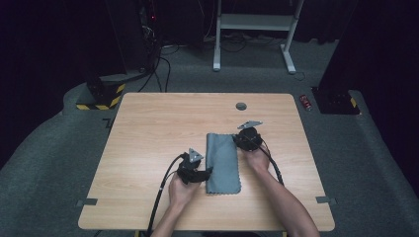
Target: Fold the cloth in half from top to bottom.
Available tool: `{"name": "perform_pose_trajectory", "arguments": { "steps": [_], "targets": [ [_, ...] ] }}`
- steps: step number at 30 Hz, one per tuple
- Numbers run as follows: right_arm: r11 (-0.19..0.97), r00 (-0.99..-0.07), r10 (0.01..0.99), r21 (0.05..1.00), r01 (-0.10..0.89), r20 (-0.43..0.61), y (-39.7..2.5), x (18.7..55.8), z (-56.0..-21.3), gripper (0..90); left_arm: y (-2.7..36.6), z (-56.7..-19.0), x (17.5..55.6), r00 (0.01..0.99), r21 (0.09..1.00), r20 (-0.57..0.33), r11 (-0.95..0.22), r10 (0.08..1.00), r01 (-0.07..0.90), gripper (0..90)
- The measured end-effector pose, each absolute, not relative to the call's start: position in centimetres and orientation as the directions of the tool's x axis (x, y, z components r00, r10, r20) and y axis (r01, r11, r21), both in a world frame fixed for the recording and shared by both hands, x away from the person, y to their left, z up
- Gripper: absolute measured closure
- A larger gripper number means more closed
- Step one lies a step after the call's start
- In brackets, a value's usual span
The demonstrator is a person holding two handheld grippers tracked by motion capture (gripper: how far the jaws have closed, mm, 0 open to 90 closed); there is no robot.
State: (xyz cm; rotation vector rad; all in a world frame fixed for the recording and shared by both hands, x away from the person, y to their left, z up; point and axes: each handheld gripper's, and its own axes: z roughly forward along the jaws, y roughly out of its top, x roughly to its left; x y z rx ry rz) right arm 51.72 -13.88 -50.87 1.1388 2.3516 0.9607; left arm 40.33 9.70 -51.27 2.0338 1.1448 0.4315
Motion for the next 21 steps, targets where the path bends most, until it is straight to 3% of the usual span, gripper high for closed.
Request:
{"name": "perform_pose_trajectory", "arguments": {
  "steps": [12, 21],
  "targets": [
    [0.423, -0.599, 0.800, 0.699, 0.577, 0.010, -13.8, 51.7, -50.9, 69.7, 10.6, -50.6, 47.7, 0.428, 0.748, -0.133, -0.193, 0.894, 0.635, 39.5],
    [0.391, -0.547, 0.837, 0.705, 0.592, -0.004, -13.9, 52.2, -51.2, 64.1, 9.0, -51.0, 50.8, 0.406, 0.700, -0.070, -0.245, 0.911, 0.671, 38.8]
  ]
}}
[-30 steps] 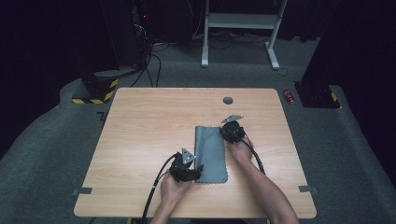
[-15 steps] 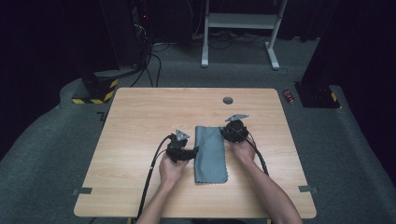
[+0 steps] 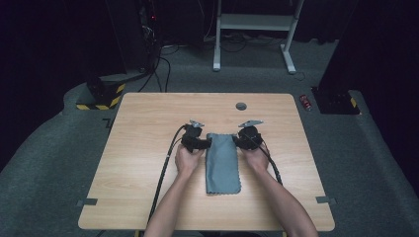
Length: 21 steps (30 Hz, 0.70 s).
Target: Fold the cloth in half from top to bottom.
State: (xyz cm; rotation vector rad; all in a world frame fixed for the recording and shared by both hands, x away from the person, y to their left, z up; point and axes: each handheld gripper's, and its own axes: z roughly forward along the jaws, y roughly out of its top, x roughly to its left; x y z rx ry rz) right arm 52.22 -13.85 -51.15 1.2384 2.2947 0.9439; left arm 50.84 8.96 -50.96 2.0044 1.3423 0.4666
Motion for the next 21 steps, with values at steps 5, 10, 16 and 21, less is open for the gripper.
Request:
{"name": "perform_pose_trajectory", "arguments": {
  "steps": [5, 10, 16, 21],
  "targets": [
    [0.360, -0.515, 0.857, 0.704, 0.612, 0.009, -14.0, 52.7, -51.7, 61.2, 8.5, -51.6, 51.3, 0.392, 0.695, -0.033, -0.261, 0.920, 0.671, 39.4],
    [0.349, -0.510, 0.860, 0.709, 0.613, 0.017, -13.7, 52.7, -51.7, 60.0, 8.8, -51.6, 51.3, 0.387, 0.693, -0.029, -0.261, 0.922, 0.672, 40.1],
    [0.347, -0.503, 0.864, 0.709, 0.614, 0.014, -13.2, 52.7, -51.8, 60.1, 8.5, -51.6, 51.2, 0.409, 0.694, -0.014, -0.286, 0.912, 0.661, 46.9],
    [0.379, -0.524, 0.852, 0.680, 0.628, 0.010, -12.5, 53.1, -51.4, 72.1, 8.4, -51.6, 51.2, 0.432, 0.698, -0.018, -0.298, 0.902, 0.651, 54.0]
  ]
}}
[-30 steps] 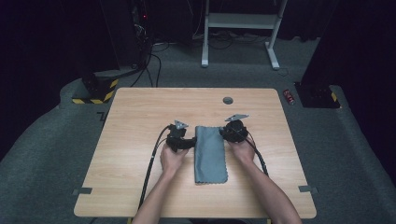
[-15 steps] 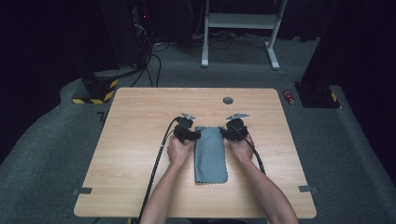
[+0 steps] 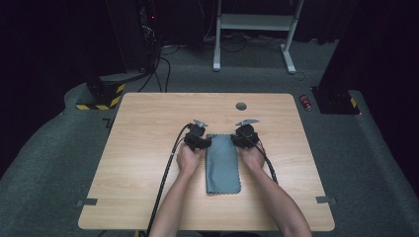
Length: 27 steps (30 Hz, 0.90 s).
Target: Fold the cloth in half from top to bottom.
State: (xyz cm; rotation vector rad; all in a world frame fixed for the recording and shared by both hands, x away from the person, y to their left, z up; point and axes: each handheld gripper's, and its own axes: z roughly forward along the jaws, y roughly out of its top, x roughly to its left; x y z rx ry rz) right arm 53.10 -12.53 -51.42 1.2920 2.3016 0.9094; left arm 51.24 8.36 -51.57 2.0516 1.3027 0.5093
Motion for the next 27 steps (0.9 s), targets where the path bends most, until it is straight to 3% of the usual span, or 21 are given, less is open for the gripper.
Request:
{"name": "perform_pose_trajectory", "arguments": {
  "steps": [5, 14, 19, 27],
  "targets": [
    [0.378, -0.539, 0.842, 0.675, 0.634, 0.034, -12.6, 53.4, -51.4, 80.6, 8.3, -51.6, 51.2, 0.444, 0.705, -0.025, -0.299, 0.896, 0.643, 59.3],
    [0.403, -0.563, 0.825, 0.662, 0.632, 0.036, -12.4, 53.5, -51.2, 88.7, 8.0, -51.3, 51.6, 0.472, 0.679, -0.093, -0.291, 0.877, 0.674, 87.2],
    [0.405, -0.575, 0.817, 0.664, 0.629, 0.047, -12.5, 53.3, -51.0, 89.5, 8.0, -51.1, 51.6, 0.492, 0.675, -0.079, -0.317, 0.867, 0.667, 88.9],
    [0.388, -0.587, 0.807, 0.697, 0.604, 0.060, -13.3, 52.9, -49.5, 89.7, 8.9, -49.2, 51.4, 0.502, 0.724, -0.163, -0.243, 0.849, 0.646, 89.1]
  ]
}}
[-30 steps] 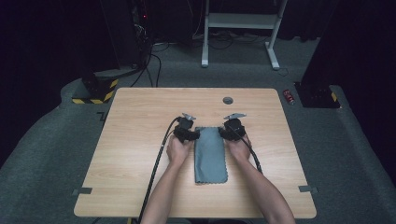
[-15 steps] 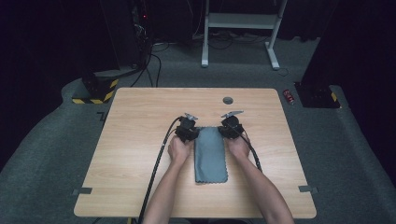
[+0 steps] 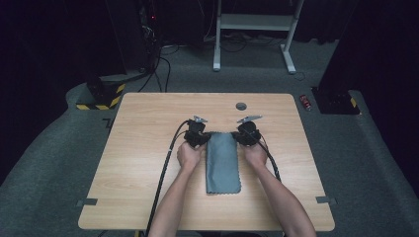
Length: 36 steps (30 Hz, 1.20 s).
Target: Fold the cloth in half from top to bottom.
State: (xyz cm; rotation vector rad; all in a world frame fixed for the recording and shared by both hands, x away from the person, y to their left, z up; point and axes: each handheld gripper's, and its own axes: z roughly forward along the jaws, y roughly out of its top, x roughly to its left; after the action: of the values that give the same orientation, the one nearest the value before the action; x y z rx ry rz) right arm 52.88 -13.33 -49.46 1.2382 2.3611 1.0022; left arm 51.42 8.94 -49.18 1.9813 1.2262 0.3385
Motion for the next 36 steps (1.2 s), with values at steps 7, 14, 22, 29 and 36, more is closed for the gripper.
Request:
{"name": "perform_pose_trajectory", "arguments": {
  "steps": [7, 14, 22, 29, 36],
  "targets": [
    [0.360, -0.582, 0.811, 0.732, 0.579, 0.061, -13.6, 53.5, -46.9, 89.9, 9.4, -46.2, 52.4, 0.513, 0.747, -0.170, -0.230, 0.841, 0.624, 89.2],
    [0.363, -0.603, 0.795, 0.746, 0.558, 0.064, -14.1, 52.7, -46.8, 89.8, 9.5, -46.3, 51.6, 0.543, 0.752, -0.152, -0.260, 0.826, 0.606, 89.2],
    [0.376, -0.640, 0.764, 0.751, 0.543, 0.081, -14.5, 51.0, -47.7, 89.8, 9.9, -46.6, 50.0, 0.585, 0.747, -0.141, -0.302, 0.798, 0.592, 89.1],
    [0.394, -0.674, 0.734, 0.754, 0.525, 0.086, -14.9, 49.3, -47.9, 89.8, 10.2, -46.9, 48.3, 0.617, 0.748, -0.130, -0.332, 0.776, 0.575, 89.1],
    [0.424, -0.702, 0.709, 0.755, 0.500, 0.067, -14.9, 47.8, -48.2, 89.8, 10.4, -47.8, 47.2, 0.626, 0.738, -0.134, -0.344, 0.768, 0.580, 89.0]
  ]
}}
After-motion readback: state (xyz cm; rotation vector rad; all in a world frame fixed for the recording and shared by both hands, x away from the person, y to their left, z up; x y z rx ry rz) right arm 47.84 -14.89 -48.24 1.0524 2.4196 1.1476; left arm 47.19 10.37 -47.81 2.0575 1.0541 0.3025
